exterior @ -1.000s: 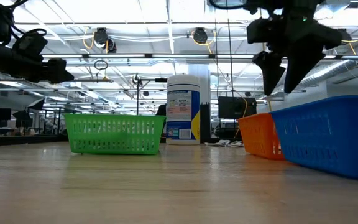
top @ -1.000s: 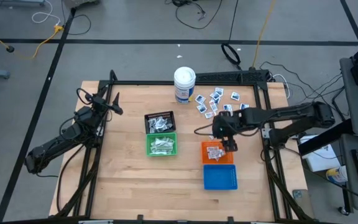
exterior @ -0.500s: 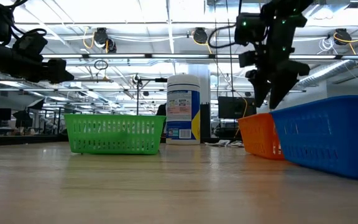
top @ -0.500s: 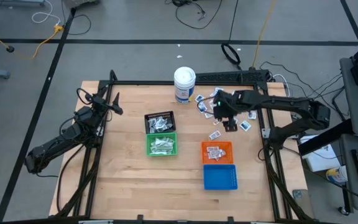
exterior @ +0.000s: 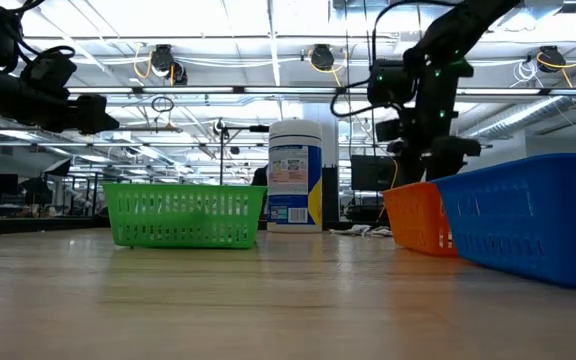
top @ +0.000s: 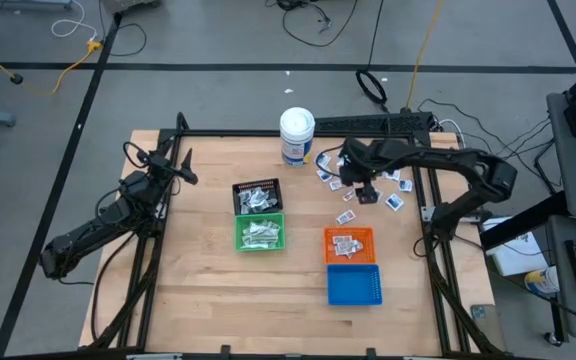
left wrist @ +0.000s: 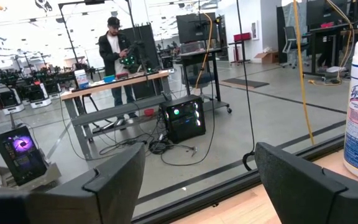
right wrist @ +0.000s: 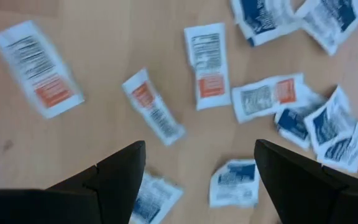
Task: Pick & Place First Aid Supplies
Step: Put the orange pad into the orange bin
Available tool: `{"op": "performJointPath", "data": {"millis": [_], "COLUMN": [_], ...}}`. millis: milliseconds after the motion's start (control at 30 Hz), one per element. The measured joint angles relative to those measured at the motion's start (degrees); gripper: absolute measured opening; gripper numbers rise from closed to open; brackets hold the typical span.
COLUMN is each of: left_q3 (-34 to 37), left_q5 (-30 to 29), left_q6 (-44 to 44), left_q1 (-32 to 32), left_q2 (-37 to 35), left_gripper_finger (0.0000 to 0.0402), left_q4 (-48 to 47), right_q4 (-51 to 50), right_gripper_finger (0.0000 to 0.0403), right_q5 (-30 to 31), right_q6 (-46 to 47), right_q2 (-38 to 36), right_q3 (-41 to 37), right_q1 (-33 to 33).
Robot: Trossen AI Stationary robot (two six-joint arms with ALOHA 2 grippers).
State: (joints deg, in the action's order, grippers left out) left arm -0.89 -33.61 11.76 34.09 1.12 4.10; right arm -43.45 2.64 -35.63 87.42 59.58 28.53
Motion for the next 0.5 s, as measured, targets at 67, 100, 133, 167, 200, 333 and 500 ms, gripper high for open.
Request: {"op": "performJointPath", "data": {"millis": [67, 100, 133, 167, 200, 333, 500], "left_q3": [-0.02, 0.0, 0.0, -0.01, 0.0, -0.02, -0.01], "left_q5": [0.02, 0.0, 0.0, 0.0, 0.0, 0.02, 0.01], "left_q6": [0.01, -0.01, -0.01, -0.01, -0.01, -0.01, -0.01], "left_q1": [0.01, 0.01, 0.01, 0.0, 0.01, 0.0, 0.01], "left_q2": [0.0, 0.0, 0.0, 0.0, -0.01, 0.0, 0.0], "left_gripper_finger": [0.0306, 0.0306, 0.0305, 0.0305, 0.0306, 0.0306, 0.0305], "left_q4": [0.0, 0.0, 0.0, 0.0, 0.0, 0.0, 0.0], "right_q4": [1.13, 1.61, 2.01, 2.58, 2.99, 5.44, 8.28], "right_gripper_finger": [0.0297, 0.0297, 0.0297, 0.0296, 0.0294, 0.0279, 0.0243], "right_q5": [0.0, 0.09, 0.04, 0.08, 0.04, 0.06, 0.12], "right_q6": [0.38, 0.48, 0.5, 0.49, 0.52, 0.52, 0.49], "right_q2": [0.95, 1.38, 1.81, 2.31, 2.77, 4.54, 6.82], "right_q3": [-0.64, -1.0, -1.24, -1.48, -1.61, -2.68, -3.41], "right_q1": [0.0, 0.0, -0.05, -0.08, -0.09, -0.11, -0.11]}}
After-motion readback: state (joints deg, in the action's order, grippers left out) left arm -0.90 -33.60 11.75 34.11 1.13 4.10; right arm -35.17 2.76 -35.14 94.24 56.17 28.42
